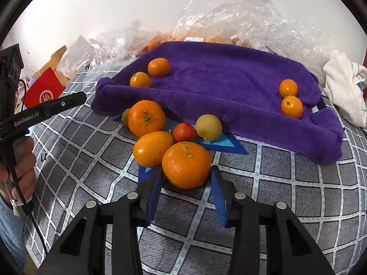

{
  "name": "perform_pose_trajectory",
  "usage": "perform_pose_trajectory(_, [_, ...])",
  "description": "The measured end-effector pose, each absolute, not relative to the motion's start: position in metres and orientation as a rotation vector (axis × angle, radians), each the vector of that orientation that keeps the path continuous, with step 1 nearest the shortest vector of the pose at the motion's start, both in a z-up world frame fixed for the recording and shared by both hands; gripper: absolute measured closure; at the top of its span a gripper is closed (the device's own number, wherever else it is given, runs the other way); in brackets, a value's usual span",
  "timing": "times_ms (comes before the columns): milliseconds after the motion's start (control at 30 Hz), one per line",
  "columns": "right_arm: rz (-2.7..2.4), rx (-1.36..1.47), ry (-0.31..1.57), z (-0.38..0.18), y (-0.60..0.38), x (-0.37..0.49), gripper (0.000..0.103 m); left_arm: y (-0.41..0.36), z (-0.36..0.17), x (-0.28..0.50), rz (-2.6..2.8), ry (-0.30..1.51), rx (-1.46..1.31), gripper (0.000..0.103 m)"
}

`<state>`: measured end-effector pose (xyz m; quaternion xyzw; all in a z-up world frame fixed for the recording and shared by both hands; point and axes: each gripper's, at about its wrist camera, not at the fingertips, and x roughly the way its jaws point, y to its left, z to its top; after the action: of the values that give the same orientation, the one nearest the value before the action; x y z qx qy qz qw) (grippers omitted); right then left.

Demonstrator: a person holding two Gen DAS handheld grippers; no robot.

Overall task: Organize fruits
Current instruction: 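Grasp a large orange with the right gripper and lift it, then hold the large orange in the right gripper while the left gripper grasps a yellow-green fruit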

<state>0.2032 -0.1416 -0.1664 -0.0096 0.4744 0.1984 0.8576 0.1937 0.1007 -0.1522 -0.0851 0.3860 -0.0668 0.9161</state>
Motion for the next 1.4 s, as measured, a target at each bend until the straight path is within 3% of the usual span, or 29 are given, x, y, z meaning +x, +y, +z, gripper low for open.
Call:
perform_pose_trajectory(433, [0.28, 0.07, 0.975, -0.162, -0.211, 0.192, 0.062, 0.093, -0.156, 0.195, -0.161, 0.804, -0.151, 0.057])
perform_pose_trajectory(1400, [0.26, 0.074, 0.902, -0.16, -0.218, 0.178, 0.062, 0.068, -0.149, 0.175, -0.323, 0.758, -0.112, 0.057])
